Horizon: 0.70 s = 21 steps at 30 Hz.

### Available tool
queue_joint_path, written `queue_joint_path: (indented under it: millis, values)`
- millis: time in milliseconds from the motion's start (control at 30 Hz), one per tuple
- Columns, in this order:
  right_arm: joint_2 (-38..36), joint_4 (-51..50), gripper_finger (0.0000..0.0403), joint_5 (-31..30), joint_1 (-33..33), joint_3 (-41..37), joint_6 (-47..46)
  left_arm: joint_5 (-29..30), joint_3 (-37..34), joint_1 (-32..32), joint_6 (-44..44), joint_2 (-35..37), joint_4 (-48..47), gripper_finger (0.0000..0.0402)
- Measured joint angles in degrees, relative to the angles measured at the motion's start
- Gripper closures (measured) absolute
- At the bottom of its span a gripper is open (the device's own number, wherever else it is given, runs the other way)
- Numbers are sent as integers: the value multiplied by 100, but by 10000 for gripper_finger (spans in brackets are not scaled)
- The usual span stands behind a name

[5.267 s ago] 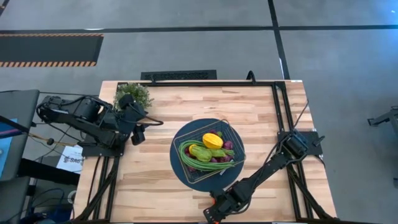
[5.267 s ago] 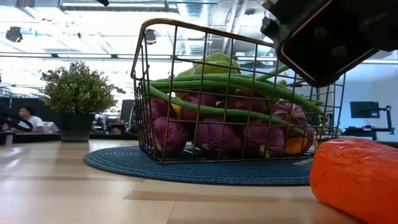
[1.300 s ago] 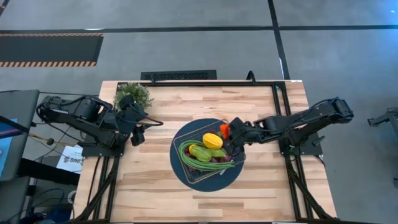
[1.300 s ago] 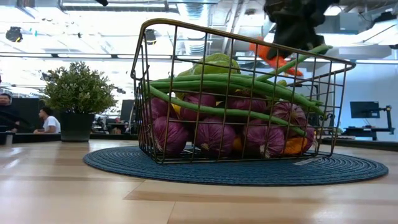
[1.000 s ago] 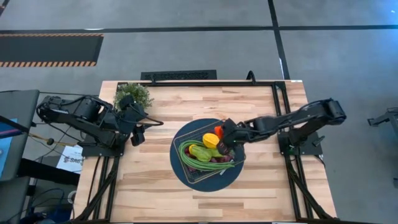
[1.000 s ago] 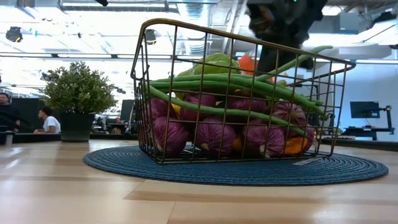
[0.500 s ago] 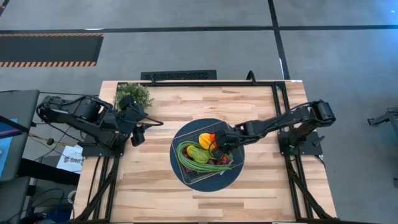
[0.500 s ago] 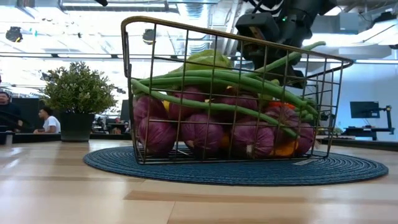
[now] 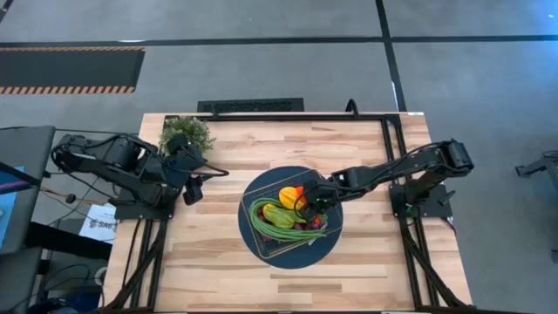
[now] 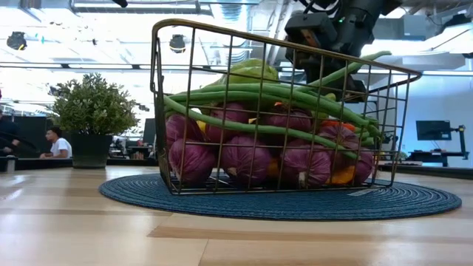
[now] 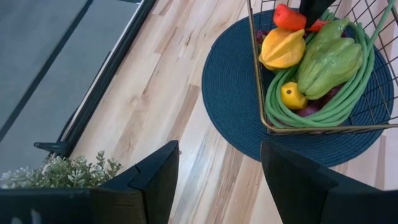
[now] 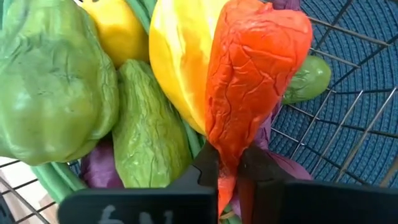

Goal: Build produce basket
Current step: Put the orange carrot into the gold wire basket

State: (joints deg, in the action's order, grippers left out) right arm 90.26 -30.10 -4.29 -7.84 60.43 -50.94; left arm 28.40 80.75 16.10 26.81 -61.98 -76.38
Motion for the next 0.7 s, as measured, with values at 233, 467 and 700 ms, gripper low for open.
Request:
queue_joint_path:
  millis: [233, 467, 700]
  values:
    - [0, 6, 325, 236, -1, 1, 42, 0, 0, 2, 0, -2, 0, 189]
    - [6, -16, 269, 324, -3, 31, 44, 0, 0, 1, 0, -2, 0, 189]
    - [6, -2, 234, 334, -3, 211, 135, 0, 0, 0, 0, 0, -4, 189]
